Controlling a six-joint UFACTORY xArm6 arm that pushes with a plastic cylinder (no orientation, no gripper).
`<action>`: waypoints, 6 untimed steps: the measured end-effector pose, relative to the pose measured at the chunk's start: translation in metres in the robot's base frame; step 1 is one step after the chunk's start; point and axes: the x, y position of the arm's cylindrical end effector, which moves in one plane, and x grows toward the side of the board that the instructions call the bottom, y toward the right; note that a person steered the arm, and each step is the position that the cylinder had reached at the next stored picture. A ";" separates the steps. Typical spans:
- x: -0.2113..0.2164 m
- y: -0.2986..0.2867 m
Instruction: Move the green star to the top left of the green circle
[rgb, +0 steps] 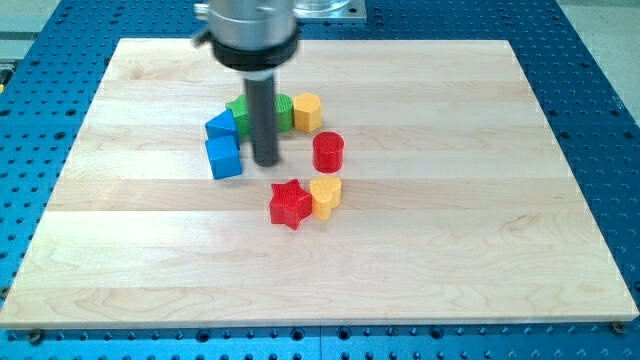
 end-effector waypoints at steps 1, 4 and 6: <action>-0.005 -0.034; -0.034 -0.011; -0.079 -0.013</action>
